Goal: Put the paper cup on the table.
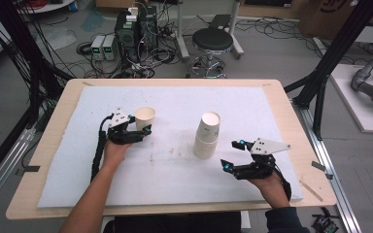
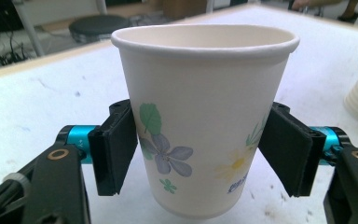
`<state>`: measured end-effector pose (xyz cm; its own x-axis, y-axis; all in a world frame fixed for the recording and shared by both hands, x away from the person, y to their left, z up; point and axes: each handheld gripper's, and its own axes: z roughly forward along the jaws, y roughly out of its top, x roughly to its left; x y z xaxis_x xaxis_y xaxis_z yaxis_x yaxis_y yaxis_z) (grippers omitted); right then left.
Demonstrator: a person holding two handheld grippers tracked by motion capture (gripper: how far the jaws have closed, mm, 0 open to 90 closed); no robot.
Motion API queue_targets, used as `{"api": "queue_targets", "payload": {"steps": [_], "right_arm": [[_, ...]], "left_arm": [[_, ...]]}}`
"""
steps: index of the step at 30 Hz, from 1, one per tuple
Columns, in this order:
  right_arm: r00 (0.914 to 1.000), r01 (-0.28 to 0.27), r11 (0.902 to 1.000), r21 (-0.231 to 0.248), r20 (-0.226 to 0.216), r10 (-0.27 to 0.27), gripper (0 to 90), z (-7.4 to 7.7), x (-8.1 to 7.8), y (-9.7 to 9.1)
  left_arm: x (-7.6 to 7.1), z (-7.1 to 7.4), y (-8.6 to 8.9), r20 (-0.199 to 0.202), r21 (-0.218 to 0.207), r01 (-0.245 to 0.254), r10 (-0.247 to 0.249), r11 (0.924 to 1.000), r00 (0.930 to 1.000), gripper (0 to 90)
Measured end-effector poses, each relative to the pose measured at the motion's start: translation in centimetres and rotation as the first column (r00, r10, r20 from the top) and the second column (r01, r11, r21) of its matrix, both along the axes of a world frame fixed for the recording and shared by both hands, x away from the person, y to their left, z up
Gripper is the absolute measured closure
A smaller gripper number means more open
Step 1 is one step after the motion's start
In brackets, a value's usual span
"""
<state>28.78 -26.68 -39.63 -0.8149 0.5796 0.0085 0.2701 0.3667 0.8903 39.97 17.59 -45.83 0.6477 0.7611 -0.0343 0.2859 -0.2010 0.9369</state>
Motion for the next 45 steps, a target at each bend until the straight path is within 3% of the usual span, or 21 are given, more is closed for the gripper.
{"api": "queue_targets", "payload": {"steps": [2, 8, 13, 19, 22, 25, 27, 35, 38, 45], "right_arm": [[1.0000, 0.001, 1.0000, -0.002, -0.001, -0.001, 21.3, 0.0, 0.0, 0.0], [1.0000, 0.000, 1.0000, -0.005, 0.000, 0.000, 21.3, 0.0, -0.1, 0.0], [1.0000, 0.003, 1.0000, -0.009, 0.000, -0.003, 21.3, 0.0, -0.1, -0.1], [1.0000, -0.001, 1.0000, -0.008, -0.005, 0.001, 21.3, 0.0, -0.1, 0.1], [1.0000, 0.000, 1.0000, -0.008, -0.006, -0.001, 21.3, 0.1, -0.1, 0.1], [1.0000, 0.005, 0.9999, -0.011, -0.006, -0.005, 21.3, 0.0, -0.1, 0.0], [0.9999, 0.010, 0.9999, -0.012, -0.011, -0.010, 21.3, -0.1, -0.1, -0.1], [0.9990, 0.033, 0.9991, -0.027, -0.028, -0.034, 20.4, -0.3, 0.0, -0.3], [0.9988, 0.045, 0.9982, -0.040, -0.020, -0.046, 19.9, -0.4, 0.1, -0.2], [0.9960, 0.087, 0.9950, -0.050, -0.015, -0.088, 17.0, -0.8, 0.3, -0.5]], "left_arm": [[-0.1, 0.0, -0.3, -0.001, 0.042, -0.001, 0.001, 0.9991, 1.0000, 30.5], [-0.3, 0.0, -0.8, -0.017, 0.111, -0.013, 0.015, 0.9938, 0.9997, 30.8], [-0.5, 0.0, -0.1, -0.104, 0.117, -0.022, 0.034, 0.9929, 0.9940, 31.6], [-0.7, 0.1, 0.2, -0.140, 0.128, -0.016, 0.034, 0.9916, 0.9895, 31.5], [-0.6, -0.2, 0.3, -0.165, 0.098, -0.004, 0.020, 0.9951, 0.9861, 29.4], [-0.9, -0.1, 0.8, -0.174, 0.014, -0.003, 0.005, 0.9999, 0.9848, 23.8], [-1.3, -0.2, 1.5, -0.177, -0.008, -0.004, 0.002, 1.0000, 0.9843, 19.3], [-4.4, 0.7, 4.6, -0.093, -0.097, -0.027, 0.018, 0.9950, 0.9955, 18.1], [-5.9, 1.3, 5.5, -0.041, -0.134, -0.020, 0.015, 0.9908, 0.9991, 17.7], [-8.5, 2.6, 6.1, 0.061, -0.214, 0.034, -0.021, 0.9762, 0.9979, 17.4]]}}
